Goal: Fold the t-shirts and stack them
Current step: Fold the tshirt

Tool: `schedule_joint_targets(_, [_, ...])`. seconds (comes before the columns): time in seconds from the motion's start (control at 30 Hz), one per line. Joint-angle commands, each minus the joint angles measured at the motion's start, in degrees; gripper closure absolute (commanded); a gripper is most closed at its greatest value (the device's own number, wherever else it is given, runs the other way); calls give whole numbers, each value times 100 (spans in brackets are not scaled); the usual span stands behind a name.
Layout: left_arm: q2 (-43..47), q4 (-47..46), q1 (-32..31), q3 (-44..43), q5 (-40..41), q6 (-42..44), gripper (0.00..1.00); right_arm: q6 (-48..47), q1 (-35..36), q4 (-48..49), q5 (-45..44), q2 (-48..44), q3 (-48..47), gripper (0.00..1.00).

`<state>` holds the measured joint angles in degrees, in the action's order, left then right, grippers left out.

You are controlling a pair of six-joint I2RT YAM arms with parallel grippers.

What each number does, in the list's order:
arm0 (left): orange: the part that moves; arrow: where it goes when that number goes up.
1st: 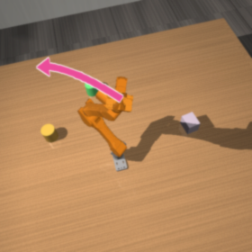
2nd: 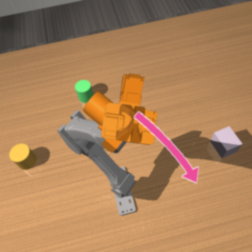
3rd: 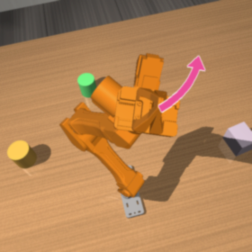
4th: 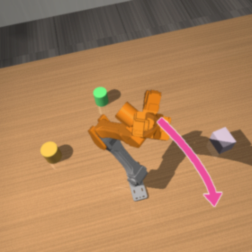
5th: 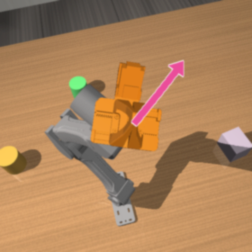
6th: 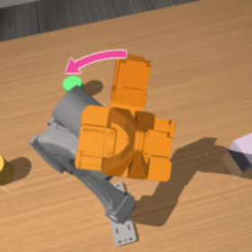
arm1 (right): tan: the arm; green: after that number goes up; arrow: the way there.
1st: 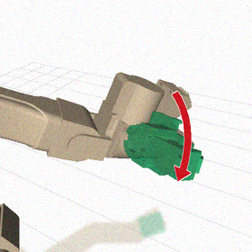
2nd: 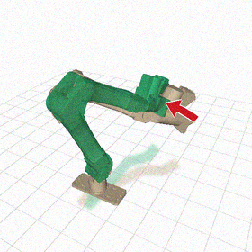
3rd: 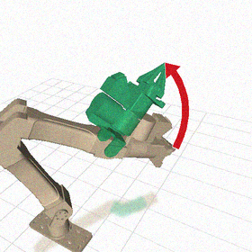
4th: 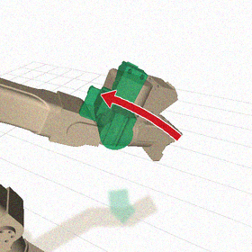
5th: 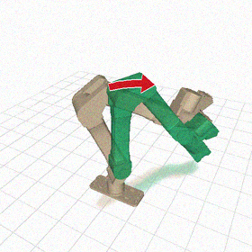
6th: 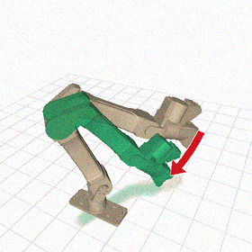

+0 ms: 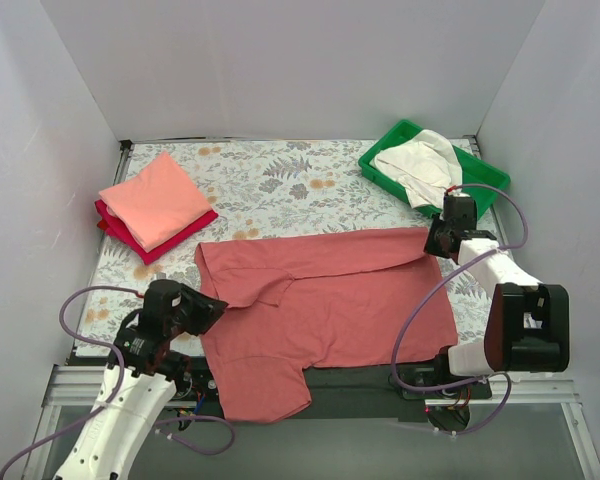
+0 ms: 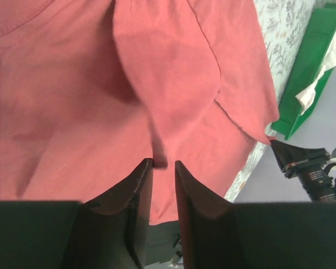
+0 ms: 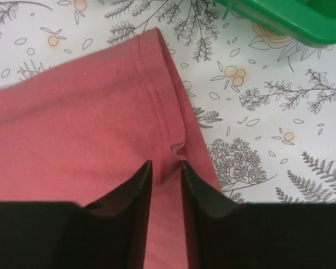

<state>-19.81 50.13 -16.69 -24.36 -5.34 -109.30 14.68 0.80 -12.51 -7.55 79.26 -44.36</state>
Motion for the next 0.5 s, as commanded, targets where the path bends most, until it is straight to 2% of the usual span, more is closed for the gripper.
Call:
schedule_joint_targets(0.0, [135, 506, -19, -192, 42, -92, 57, -35, -27, -146, -106, 54, -310, 64])
schedule_joint_targets(0.03, [144, 550, -19, -227, 68, -92, 47, -52, -27, -172, -71, 28, -319, 44])
schedule_joint_targets(0.1, [136, 533, -19, -306, 121, -83, 21, -166, -27, -190, 147, -60, -310, 34])
schedule_joint_targets(0.23, [-101, 156, -19, -551, 393, 119, 14, -299, -18, -164, 710, -603, -258, 20])
schedule_joint_targets(0.3, [-468, -246, -19, -736, 656, 389, 13, -351, 139, -94, 1410, -841, -205, 15])
schedule_joint_targets(0.33, [-619, -406, -19, -780, 701, 461, 12, -378, 262, 11, 1641, -1077, -153, 7])
schedule_joint_targets(0.37, [-812, -581, -19, -807, 710, 523, 12, -482, 428, 64, 1860, -1202, -56, 4])
schedule_joint_targets(0.4, [-1005, -1079, -19, -816, 649, 636, 12, -527, 891, 117, 2045, -1307, 23, 2])
schedule_joint_targets(0.47, [-1673, -1539, -19, -816, 552, 883, 11, -562, 1499, 327, 2012, -1580, 181, 2])
